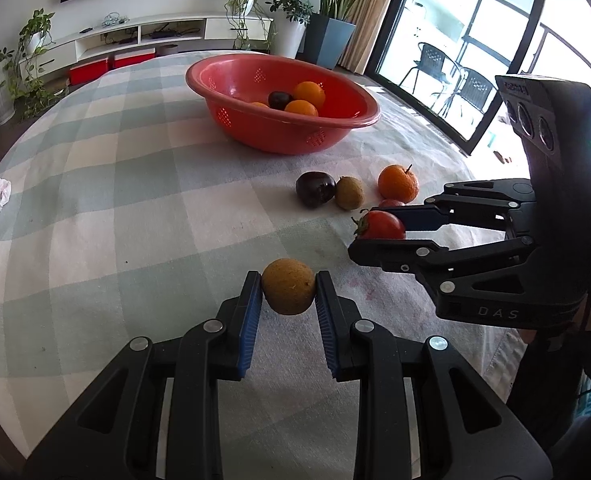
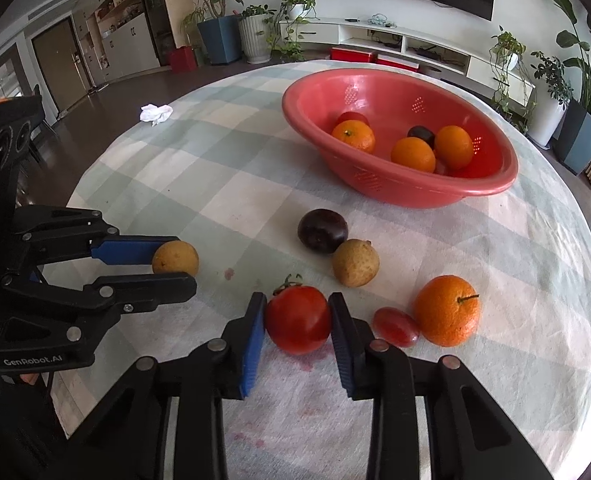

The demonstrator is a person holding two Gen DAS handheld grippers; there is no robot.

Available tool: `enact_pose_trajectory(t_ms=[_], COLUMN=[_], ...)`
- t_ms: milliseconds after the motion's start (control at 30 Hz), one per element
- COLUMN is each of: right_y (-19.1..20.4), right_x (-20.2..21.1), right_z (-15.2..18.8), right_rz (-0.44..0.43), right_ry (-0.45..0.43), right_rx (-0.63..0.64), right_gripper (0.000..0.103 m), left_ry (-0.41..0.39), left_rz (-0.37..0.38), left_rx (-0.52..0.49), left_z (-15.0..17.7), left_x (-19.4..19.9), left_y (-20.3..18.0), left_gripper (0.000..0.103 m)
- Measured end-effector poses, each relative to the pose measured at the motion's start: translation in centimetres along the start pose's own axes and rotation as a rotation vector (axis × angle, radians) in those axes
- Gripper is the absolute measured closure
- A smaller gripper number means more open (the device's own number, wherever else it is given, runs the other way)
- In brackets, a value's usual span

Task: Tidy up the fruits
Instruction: 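Lower the brown fruit into the red bowl with the left tool while the right tool releases the tomato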

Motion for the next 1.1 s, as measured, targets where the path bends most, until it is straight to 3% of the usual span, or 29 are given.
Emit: enact_pose_trajectory(t_ms=[233,667,900,1100], right_y=[-2.1,-14.7,-16.7,-13.9], right_x=[3.7,10.9,13.2,9.6], right_z=[0.2,-0.6,-6.0,-11.0], right_rz=[-0.047,0.062,0.054,0.005], right_ry=[-0.07,-0.191,-0.267,-0.226], right_rx=[-0.073,-0.263,-0.266,-0.191], right_gripper=[0.069,0.069,0.069,0.069], left_ry=[-0.032,-0.127,-0.142,-0.081], left_rz=[-0.015,-0.114,-0.139,-0.147], left_rx=[-0.009,-0.015,-0.054,-0.097], left_z=[-1.8,-9.6,-16.6,-20.6], left_x=[1.6,7.0,6.9,2.1], left_y=[0.0,4.0,3.7,2.5], left_gripper=[0.078,0.078,0.078,0.078])
Point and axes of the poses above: each gripper's, at about its wrist camera, not at the fingertips, and x roughly against the way its jaws point, y to its left, z to its underside, the point moved 9 cm from there along -x, roughly the way its jaws point, and after that the axes turned 14 degrees about y, right-handed, at the moved point
